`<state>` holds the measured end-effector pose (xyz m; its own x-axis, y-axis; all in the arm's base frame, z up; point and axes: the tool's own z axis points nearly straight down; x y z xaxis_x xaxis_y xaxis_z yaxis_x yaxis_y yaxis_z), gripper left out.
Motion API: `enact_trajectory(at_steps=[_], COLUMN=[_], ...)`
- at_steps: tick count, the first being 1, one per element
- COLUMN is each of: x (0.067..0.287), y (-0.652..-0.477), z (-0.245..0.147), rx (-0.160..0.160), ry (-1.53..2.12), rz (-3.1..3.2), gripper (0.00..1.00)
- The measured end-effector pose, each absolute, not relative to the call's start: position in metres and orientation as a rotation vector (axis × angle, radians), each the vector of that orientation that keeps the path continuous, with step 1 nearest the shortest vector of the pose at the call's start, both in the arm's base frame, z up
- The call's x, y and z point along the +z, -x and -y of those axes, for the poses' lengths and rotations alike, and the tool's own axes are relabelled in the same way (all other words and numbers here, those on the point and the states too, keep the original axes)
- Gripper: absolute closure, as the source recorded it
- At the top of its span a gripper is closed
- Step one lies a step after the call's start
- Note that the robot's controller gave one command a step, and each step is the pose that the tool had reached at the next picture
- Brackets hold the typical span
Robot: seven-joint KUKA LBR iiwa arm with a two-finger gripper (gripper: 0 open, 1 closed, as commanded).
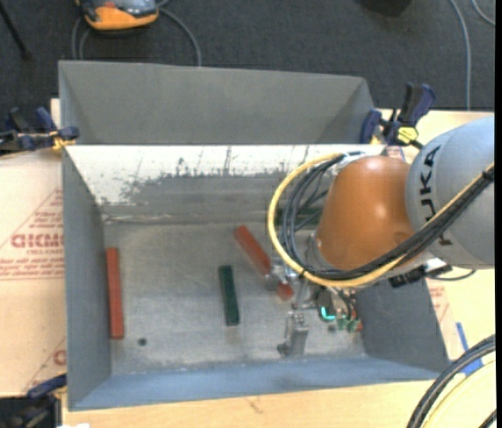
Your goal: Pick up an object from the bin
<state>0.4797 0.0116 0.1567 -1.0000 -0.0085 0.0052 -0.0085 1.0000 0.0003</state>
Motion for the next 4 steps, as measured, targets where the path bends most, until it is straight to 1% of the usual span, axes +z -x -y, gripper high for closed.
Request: enact_trajectory(at_steps=[1,2,3,4], x=[0.160,0.132,0.086,0.073], y=[-0.482,-0.510,-0.539,-0.516], z=[-0.012,-0.045,-0.027,-0.116], rx=[-0.001,0.002,-0.005,-0.001], ry=[-0.013,-0.087,-0.287,-0.479], rz=[3.144,3.149,3.139,3.106], gripper=[0.00,0.00,0.00,1.00])
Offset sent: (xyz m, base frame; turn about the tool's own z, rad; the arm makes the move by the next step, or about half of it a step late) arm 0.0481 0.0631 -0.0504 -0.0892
